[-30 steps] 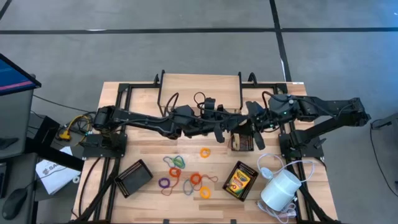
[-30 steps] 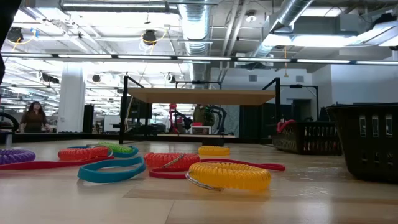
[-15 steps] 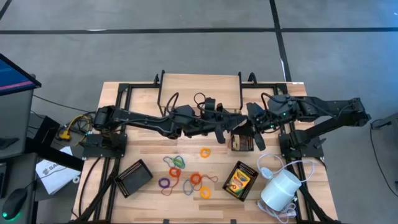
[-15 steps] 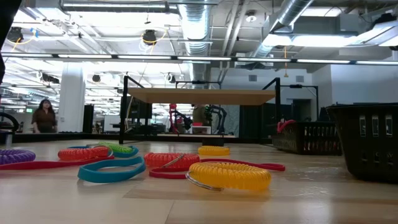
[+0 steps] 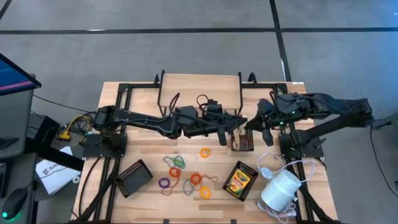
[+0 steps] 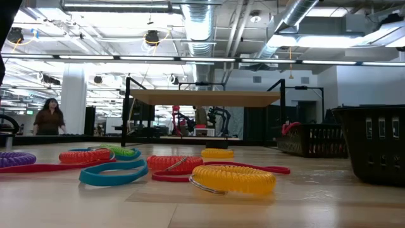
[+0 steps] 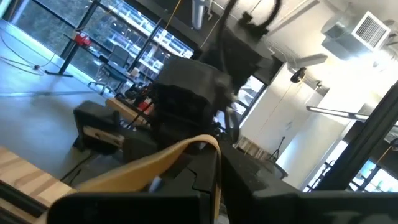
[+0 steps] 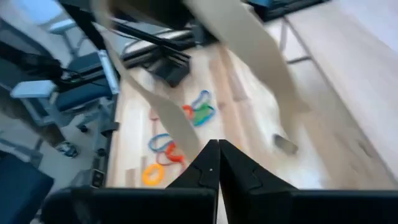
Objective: Pick & Place Office Desk Supplies
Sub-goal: Put the white rubber band into the top left black bin
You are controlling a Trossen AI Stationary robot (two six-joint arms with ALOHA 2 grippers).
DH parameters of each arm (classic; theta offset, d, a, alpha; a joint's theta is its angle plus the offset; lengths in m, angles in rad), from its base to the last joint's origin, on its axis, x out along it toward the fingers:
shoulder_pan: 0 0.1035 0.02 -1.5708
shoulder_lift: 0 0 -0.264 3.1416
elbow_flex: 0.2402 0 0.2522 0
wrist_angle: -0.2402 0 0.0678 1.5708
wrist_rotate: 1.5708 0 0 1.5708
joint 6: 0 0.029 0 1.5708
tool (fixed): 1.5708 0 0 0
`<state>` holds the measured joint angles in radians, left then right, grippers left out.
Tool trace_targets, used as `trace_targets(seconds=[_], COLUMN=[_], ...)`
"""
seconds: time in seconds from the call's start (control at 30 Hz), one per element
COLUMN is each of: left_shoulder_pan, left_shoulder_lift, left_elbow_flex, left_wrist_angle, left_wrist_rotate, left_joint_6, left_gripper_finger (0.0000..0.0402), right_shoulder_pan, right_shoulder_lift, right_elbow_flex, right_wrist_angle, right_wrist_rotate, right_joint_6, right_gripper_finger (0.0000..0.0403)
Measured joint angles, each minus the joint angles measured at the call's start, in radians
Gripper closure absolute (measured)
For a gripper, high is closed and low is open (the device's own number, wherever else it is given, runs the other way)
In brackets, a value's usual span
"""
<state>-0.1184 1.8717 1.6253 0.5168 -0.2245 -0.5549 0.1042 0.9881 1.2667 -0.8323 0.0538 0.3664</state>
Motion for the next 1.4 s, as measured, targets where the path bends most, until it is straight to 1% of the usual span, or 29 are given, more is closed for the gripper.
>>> trace_targets(seconds=[0.13,0.33,0.47,0.67,0.8,0.97,1.1,1.2,1.27,1.4], left_shoulder_pan=[0.0,0.0,-0.001,-0.006,-0.011,-0.025,-0.027,-0.03,-0.03,-0.03], left_shoulder_lift=[0.0,0.0,0.0,-0.001,-0.001,-0.001,-0.001,-0.001,-0.001,-0.001], left_elbow_flex=[0.0,0.0,0.0,0.0,0.0,0.0,0.0,0.0,0.0,0.0], left_wrist_angle=[0.003,0.011,0.038,0.065,0.08,0.104,0.116,0.122,0.124,0.143], left_wrist_rotate=[0.0,0.0,0.001,0.005,0.013,0.014,0.014,0.014,0.014,0.013], left_joint_6=[-0.001,-0.002,-0.006,-0.009,-0.01,-0.01,-0.009,-0.008,-0.008,-0.007], left_gripper_finger=[0.0378,0.0359,0.0353,0.0353,0.0349,0.0344,0.0341,0.0341,0.0341,0.0339], right_shoulder_pan=[-0.022,-0.035,-0.035,-0.015,-0.012,-0.013,-0.012,-0.012,-0.012,-0.011], right_shoulder_lift=[-0.031,-0.062,-0.061,-0.057,-0.048,-0.008,0.028,0.053,0.065,0.082], right_elbow_flex=[0.0,0.0,0.0,0.0,0.0,-0.001,0.0,0.0,0.0,0.0], right_wrist_angle=[-0.032,-0.032,-0.034,-0.034,-0.016,0.013,0.021,0.049,0.082,0.124], right_wrist_rotate=[0.023,0.011,-0.002,0.002,0.029,0.029,0.022,0.017,-0.007,-0.04], right_joint_6=[0.0,0.0,0.0,0.006,0.024,0.022,0.019,0.017,0.004,-0.003], right_gripper_finger=[0.0403,0.0401,0.0383,0.0315,0.0261,0.0197,0.0162,0.0154,0.0156,0.0179])
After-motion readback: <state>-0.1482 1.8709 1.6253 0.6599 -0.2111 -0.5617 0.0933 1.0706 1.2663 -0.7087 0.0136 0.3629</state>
